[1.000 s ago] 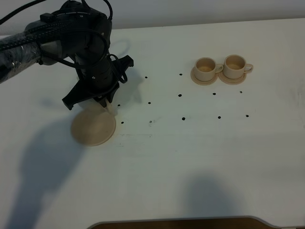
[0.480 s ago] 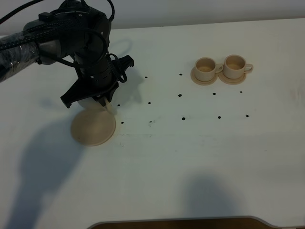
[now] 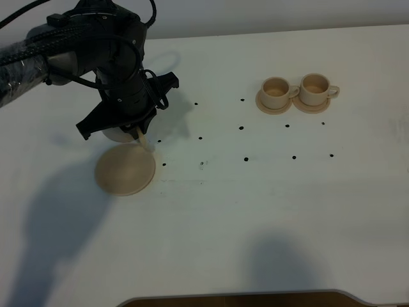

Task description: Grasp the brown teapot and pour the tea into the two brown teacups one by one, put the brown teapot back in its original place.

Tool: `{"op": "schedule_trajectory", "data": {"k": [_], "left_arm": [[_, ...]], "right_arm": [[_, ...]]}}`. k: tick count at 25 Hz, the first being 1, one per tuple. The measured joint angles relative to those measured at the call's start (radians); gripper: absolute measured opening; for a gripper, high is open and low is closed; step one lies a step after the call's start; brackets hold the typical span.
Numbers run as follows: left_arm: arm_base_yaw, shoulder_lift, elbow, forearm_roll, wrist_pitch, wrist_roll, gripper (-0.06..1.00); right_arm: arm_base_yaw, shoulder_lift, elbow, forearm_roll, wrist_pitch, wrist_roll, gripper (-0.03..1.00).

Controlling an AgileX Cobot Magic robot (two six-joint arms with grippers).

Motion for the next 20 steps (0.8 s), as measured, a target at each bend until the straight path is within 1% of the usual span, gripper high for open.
{"op": "schedule_trajectory", "data": {"k": [3, 10, 20], "left_arm": [[0.000, -0.001, 0.000, 0.001, 0.000, 0.051, 0.14], [0.000, -0.001, 0.000, -0.017, -0.004, 0.239, 0.14], [0.000, -0.001, 0.000, -0.022, -0.006, 0.440, 0.14]], "right_arm": [[0.000, 0.000, 0.000, 0.000, 0.000, 0.000, 0.45], [0.000, 0.000, 0.000, 0.000, 0.000, 0.000, 0.45], [0.000, 0.000, 0.000, 0.000, 0.000, 0.000, 0.45]]}}
